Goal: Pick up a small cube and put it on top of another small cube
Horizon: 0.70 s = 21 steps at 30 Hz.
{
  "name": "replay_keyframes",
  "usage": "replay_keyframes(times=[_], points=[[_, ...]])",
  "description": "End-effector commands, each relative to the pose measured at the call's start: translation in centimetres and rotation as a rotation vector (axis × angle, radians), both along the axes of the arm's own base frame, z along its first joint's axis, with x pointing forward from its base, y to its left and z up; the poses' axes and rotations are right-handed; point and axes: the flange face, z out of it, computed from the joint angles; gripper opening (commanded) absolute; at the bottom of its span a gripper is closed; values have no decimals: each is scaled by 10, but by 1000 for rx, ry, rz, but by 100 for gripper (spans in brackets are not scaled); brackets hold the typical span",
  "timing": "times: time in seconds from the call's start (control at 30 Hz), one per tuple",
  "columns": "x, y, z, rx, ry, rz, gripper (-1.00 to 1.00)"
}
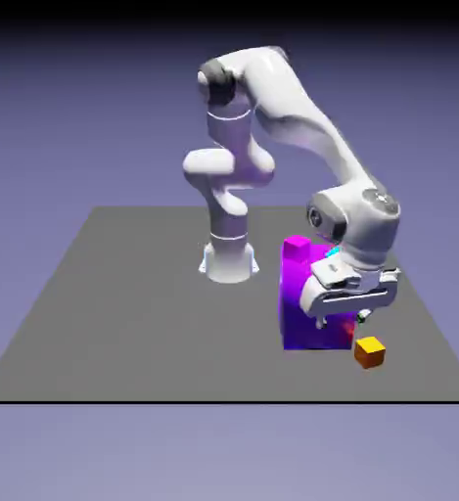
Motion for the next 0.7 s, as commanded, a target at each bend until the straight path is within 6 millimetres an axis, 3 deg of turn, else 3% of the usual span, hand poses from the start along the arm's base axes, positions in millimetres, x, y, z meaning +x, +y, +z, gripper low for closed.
replay_keyframes(times=[0.0,0.37,0.6,0.67], points=[[0,8,-7,-7,29,4,0],[-3,77,-67,-75,326,8,0],[-2,95,-100,-115,510,-26,0],[-2,95,-100,-116,513,-27,0]])
